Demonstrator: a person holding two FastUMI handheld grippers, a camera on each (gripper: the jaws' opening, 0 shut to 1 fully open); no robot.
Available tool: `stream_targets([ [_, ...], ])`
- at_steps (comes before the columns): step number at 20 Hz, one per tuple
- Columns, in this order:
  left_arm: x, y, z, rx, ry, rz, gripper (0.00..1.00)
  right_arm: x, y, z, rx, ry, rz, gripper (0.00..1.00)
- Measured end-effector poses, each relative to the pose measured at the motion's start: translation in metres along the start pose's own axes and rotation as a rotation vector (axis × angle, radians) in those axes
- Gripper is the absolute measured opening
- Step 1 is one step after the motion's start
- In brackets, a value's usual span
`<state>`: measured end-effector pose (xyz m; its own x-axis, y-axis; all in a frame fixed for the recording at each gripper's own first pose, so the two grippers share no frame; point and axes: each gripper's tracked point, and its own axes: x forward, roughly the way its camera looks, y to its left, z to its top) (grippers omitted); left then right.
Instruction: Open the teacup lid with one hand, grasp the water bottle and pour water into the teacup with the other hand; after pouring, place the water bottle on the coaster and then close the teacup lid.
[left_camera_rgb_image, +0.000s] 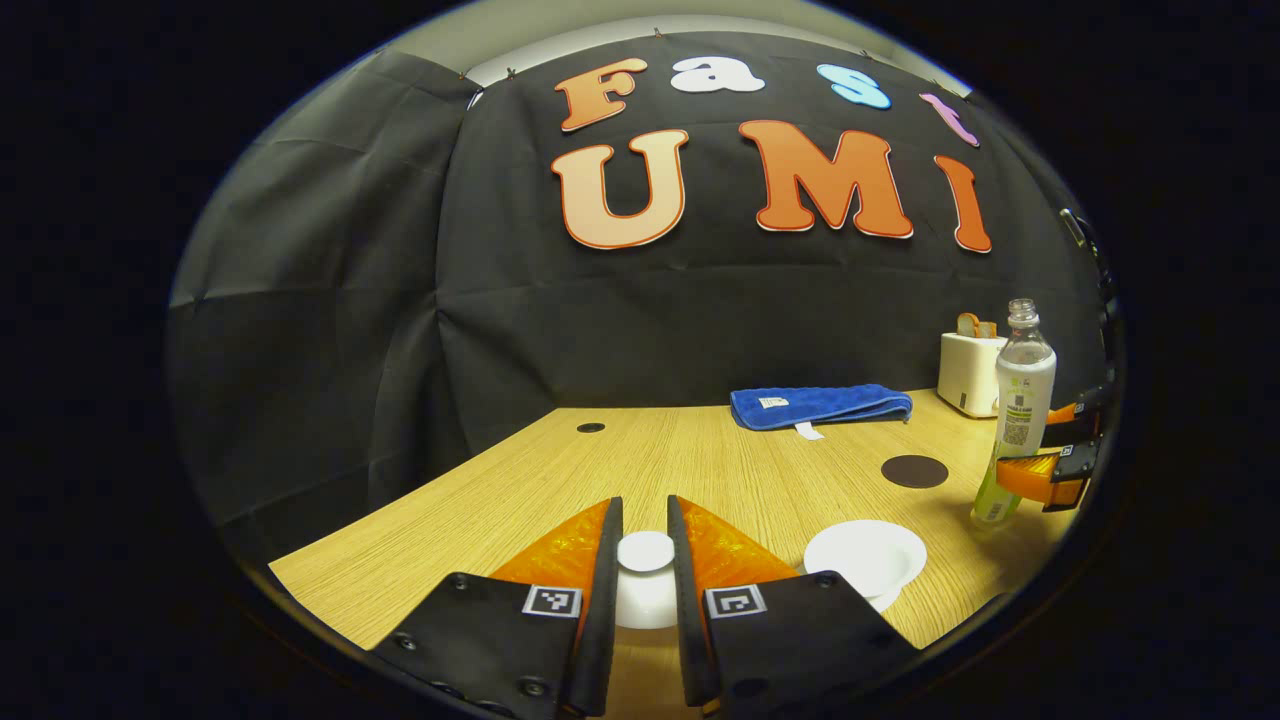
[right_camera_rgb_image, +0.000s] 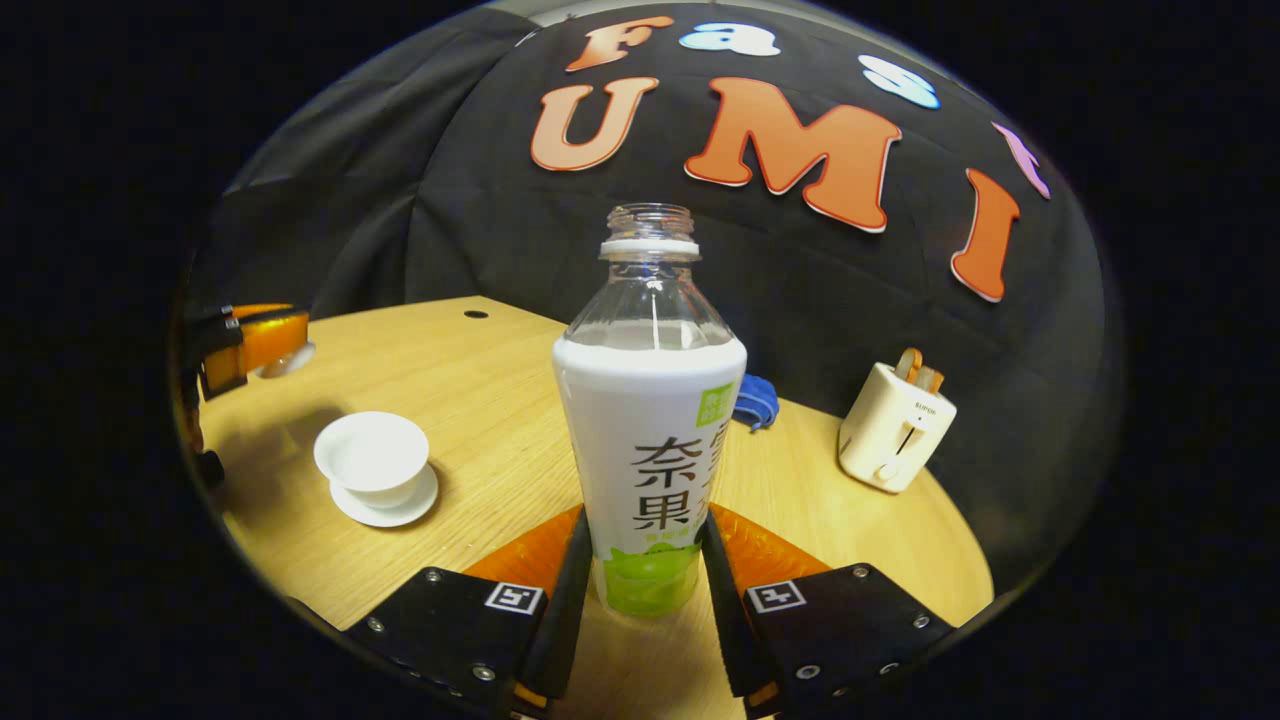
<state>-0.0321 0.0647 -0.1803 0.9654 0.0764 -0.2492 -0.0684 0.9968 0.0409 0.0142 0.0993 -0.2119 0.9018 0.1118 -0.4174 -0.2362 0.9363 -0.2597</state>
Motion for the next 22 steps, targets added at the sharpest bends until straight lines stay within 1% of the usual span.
stream_targets([
  [3, -0.001, 0.009, -0.003, -0.001, 0.003, 0.013, 0.31, 0.003, 0.005, 0.006, -0.08, -0.003, -0.004, 0.59],
  [7, -0.002, 0.018, -0.005, 0.001, 0.007, 0.027, 0.31, 0.008, -0.005, 0.021, -0.251, -0.03, -0.079, 0.59],
  [11, -0.003, 0.023, -0.008, -0.012, 0.013, 0.027, 0.31, 0.009, -0.006, 0.033, -0.429, -0.062, -0.126, 0.59],
  [12, -0.004, 0.024, -0.009, -0.014, 0.015, 0.028, 0.31, 0.009, -0.004, 0.036, -0.469, -0.071, -0.128, 0.59],
  [13, -0.003, 0.027, -0.01, -0.016, 0.016, 0.03, 0.31, 0.011, -0.001, 0.037, -0.506, -0.078, -0.127, 0.62],
  [14, -0.004, 0.028, -0.01, -0.018, 0.017, 0.031, 0.31, 0.012, 0.004, 0.038, -0.546, -0.086, -0.118, 0.59],
  [16, -0.004, 0.029, -0.012, -0.025, 0.02, 0.027, 0.31, 0.015, 0.013, 0.037, -0.618, -0.097, -0.106, 0.59],
  [19, -0.007, 0.033, -0.016, -0.023, 0.025, 0.03, 0.31, 0.018, 0.019, 0.037, -0.725, -0.115, -0.121, 0.59],
  [22, -0.007, 0.037, -0.02, -0.029, 0.033, 0.033, 0.31, 0.02, 0.023, 0.036, -0.808, -0.128, -0.128, 0.59],
])
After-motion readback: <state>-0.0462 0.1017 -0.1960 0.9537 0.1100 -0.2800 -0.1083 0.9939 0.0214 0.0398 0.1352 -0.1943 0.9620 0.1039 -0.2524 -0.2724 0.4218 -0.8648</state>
